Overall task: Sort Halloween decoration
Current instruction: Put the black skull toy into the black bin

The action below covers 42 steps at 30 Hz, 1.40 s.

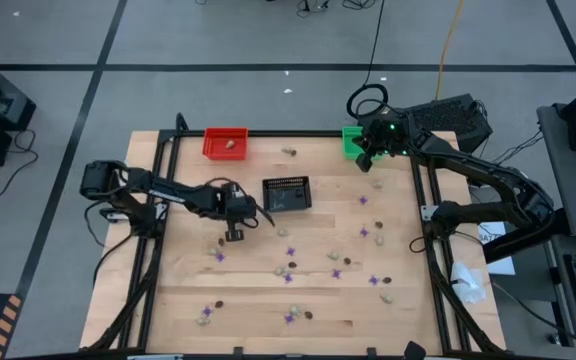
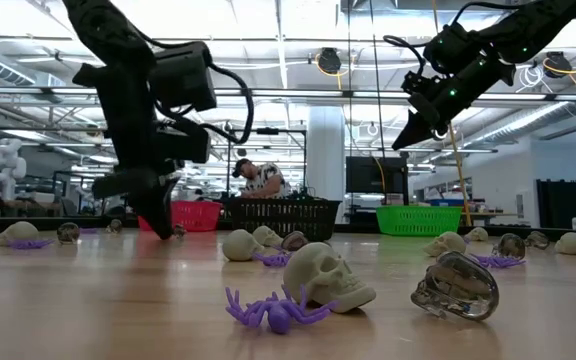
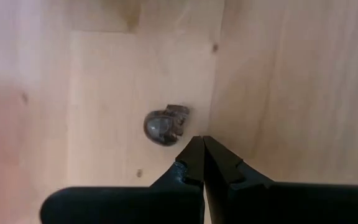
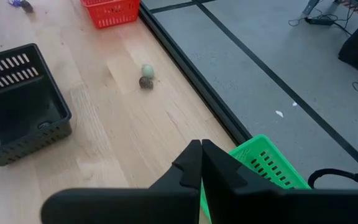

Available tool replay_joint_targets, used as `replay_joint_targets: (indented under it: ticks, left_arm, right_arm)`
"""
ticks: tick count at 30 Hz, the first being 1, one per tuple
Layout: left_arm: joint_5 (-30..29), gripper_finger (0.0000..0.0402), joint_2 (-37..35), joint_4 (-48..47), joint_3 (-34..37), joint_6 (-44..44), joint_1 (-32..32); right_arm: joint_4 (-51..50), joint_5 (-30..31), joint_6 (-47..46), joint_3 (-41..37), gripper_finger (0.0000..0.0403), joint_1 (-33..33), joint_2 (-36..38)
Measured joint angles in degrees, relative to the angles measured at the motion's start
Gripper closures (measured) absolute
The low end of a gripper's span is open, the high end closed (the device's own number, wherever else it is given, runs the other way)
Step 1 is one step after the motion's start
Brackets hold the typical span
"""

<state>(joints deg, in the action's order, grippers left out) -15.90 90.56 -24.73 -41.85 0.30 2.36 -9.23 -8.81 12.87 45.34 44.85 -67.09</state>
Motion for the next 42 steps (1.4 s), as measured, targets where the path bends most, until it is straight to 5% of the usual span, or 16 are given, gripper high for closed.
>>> replay_joint_targets:
  ticks: [12,18,29,42]
  left_arm:
    - [-12.4,0.0402,2.1,1.7,0.1,-4.4,-3.1]
    - [-11.1,0.0402,1.1,2.8,0.1,-4.1,-2.0]
    - [10.4,0.0401,-9.0,1.9,0.1,3.0,9.3]
    - [30.1,0.0401,-7.7,6.5,1.7,19.0,27.8]
  right_arm:
    - [0.0,0.0,0.9,0.0,0.0403,0.0,0.0]
    - [0.0,0.0,1.2,0.0,0.0403,0.0,0.0]
    - [1.6,-0.2,3.3,0.0,0.0403,-7.9,0.0]
    - [13.3,0.1,-4.3,0.0,0.0403,-24.0,-5.6]
